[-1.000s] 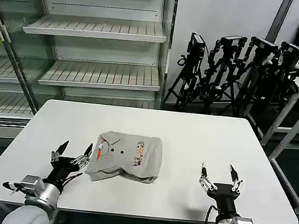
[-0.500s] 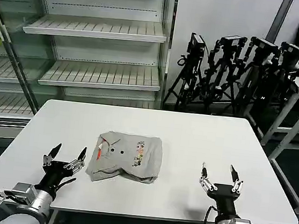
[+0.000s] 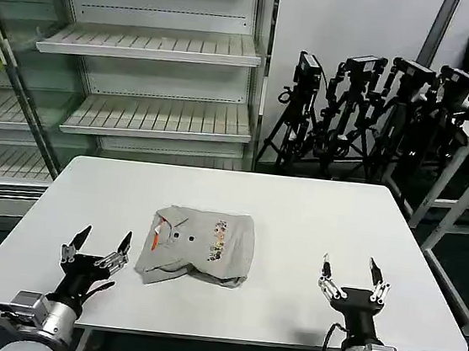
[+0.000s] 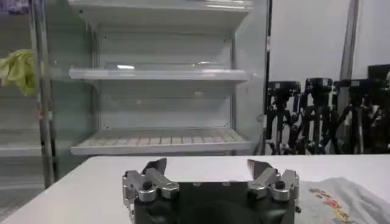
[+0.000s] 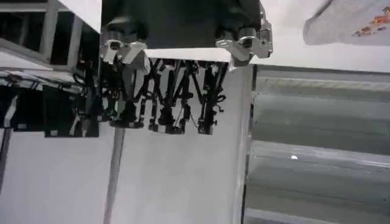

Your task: Fold and organize the clothes.

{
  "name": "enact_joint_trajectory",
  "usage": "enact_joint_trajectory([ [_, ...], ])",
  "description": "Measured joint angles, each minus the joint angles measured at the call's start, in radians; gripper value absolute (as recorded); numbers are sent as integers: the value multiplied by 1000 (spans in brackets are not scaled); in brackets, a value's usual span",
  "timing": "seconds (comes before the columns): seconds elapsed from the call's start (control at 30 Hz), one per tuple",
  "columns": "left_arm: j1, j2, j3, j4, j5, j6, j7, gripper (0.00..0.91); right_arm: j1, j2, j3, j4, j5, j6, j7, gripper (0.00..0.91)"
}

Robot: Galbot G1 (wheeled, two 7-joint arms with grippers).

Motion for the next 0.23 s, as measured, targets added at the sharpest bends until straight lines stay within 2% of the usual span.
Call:
enact_joint_trajectory([
  [0.23, 12, -3, -10, -11, 1, -2, 0, 907, 0, -7, 0, 7, -10, 1, 2, 907],
])
